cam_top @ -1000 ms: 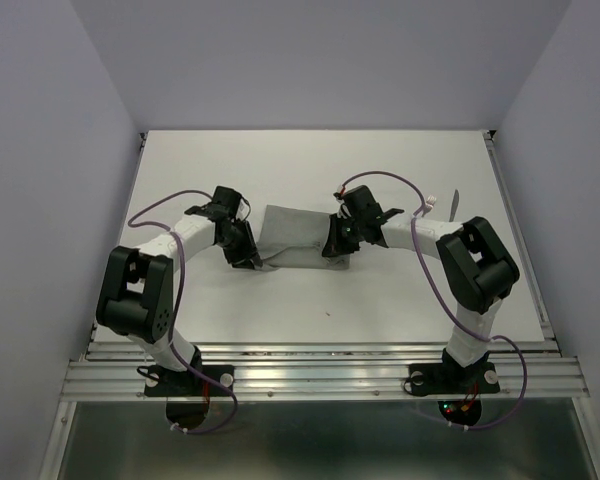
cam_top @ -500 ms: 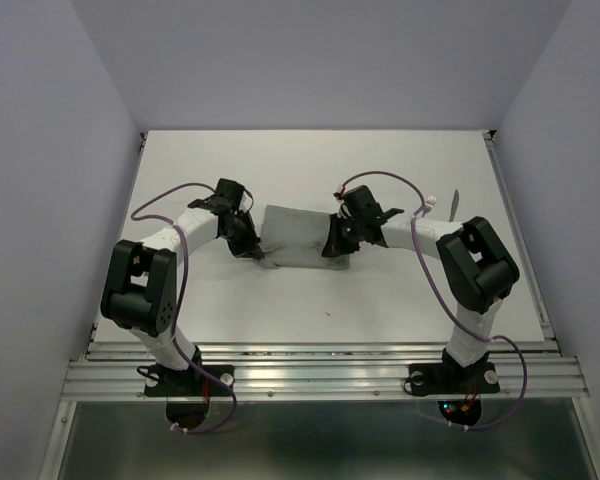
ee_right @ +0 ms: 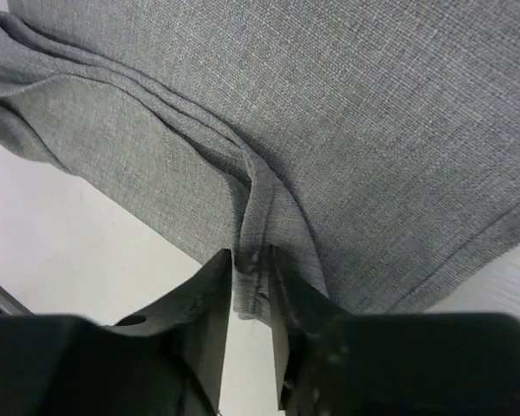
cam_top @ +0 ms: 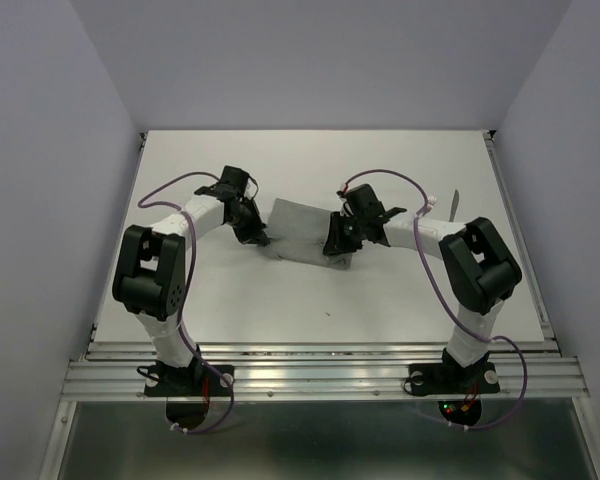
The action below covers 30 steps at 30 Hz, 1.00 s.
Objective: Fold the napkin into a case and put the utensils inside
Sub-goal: Fold the 2/3-rectangle-folded napkin at the center of the board.
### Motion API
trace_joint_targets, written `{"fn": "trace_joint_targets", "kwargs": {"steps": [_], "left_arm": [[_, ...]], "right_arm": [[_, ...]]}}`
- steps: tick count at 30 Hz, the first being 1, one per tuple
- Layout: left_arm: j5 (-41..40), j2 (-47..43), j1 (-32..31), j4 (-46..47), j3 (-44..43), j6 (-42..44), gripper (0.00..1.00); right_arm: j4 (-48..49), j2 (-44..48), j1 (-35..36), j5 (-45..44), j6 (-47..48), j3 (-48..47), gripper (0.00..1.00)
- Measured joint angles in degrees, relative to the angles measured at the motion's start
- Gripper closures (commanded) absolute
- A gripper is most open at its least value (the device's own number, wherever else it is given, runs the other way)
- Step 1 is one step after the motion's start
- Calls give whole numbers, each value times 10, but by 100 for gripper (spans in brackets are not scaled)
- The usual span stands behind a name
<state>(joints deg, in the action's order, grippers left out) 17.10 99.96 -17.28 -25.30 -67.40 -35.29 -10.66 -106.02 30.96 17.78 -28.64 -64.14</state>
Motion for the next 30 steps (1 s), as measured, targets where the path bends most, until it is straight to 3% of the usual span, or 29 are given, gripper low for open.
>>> {"fn": "trace_joint_targets", "kwargs": {"steps": [6,16,24,30], "left_arm": [[1,21,0,-4,-21,-2,100],[6,44,0,-12,-36,-8,100],[7,57,0,-25,-62,-8,100],[6,58,0,-32,-70,-8,100]], "right_arm": [[-25,34,-3,-34,22,0,32],[-63,49,-1,-45,76,-7,30],[-69,153,30,-158,88,11,32],[-69,145,65,-205,120,-8,15]]}}
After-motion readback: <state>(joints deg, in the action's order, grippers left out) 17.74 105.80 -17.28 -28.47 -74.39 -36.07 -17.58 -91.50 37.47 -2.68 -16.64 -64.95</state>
